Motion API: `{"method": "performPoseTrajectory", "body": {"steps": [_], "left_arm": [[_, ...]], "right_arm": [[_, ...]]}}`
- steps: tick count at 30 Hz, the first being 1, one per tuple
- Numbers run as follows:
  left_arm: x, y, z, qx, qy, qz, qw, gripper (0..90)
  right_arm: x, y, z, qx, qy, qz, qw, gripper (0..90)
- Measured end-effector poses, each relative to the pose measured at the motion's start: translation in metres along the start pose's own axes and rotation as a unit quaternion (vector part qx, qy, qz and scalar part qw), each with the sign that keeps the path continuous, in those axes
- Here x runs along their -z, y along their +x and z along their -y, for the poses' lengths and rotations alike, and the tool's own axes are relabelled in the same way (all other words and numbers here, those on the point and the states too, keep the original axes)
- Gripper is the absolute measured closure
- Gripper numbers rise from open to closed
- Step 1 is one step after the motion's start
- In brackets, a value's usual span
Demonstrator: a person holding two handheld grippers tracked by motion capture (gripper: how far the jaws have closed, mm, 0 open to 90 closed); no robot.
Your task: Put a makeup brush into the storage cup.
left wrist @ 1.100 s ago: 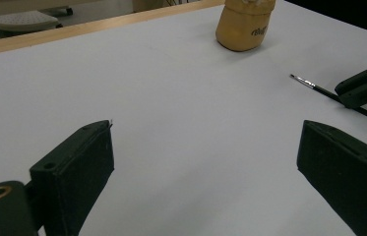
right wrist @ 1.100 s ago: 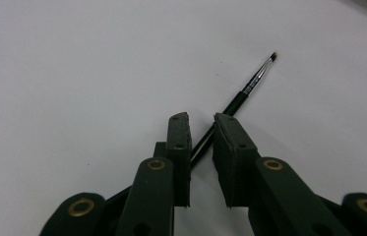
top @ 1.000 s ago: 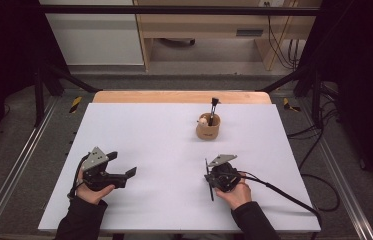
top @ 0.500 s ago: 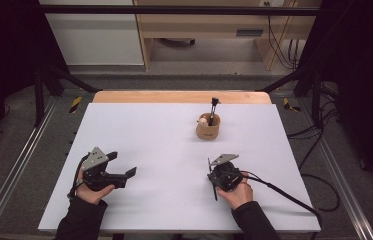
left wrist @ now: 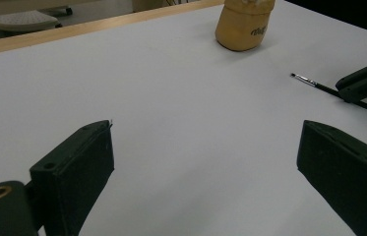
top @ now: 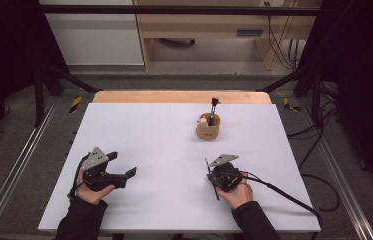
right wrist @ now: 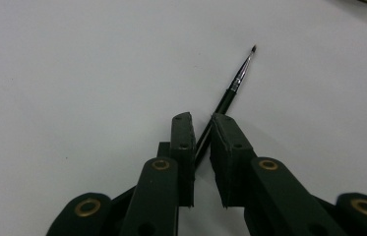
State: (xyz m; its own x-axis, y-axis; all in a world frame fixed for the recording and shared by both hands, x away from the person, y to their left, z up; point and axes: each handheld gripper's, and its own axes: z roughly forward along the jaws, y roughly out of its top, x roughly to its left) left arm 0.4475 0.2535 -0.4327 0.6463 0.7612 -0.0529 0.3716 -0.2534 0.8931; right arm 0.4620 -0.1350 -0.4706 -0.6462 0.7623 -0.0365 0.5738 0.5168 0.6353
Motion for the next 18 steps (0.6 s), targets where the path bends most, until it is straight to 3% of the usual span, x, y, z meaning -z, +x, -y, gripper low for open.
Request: {"method": "performPoseTrajectory", "body": {"steps": [5,9,14,18], "left_arm": [[-0.0003,-0.0005,0.0,-0.002,0.001,0.0,1.0,6.5],[-0.0002,-0.0001,0.0,-0.001,0.001,0.0,1.0,6.5],[-0.0005,-0.0004,0.0,-0.002,0.002,0.0,1.0,6.5],[-0.0003,-0.0003,0.0,-0.002,0.002,0.001,1.0,6.6]], "right_arm": [[0.0,0.0001,0.0001,-0.001,-0.001,0.001,1.0,80.4],[-0.0004,0.0,0.0005,0.016,-0.01,-0.004,0.9998,82.6],[-0.0004,0.0007,0.0002,0.013,-0.01,-0.02,0.9997,83.1],[-0.0015,0.0008,0.0005,0.01,-0.01,-0.017,0.9997,80.1]]}}
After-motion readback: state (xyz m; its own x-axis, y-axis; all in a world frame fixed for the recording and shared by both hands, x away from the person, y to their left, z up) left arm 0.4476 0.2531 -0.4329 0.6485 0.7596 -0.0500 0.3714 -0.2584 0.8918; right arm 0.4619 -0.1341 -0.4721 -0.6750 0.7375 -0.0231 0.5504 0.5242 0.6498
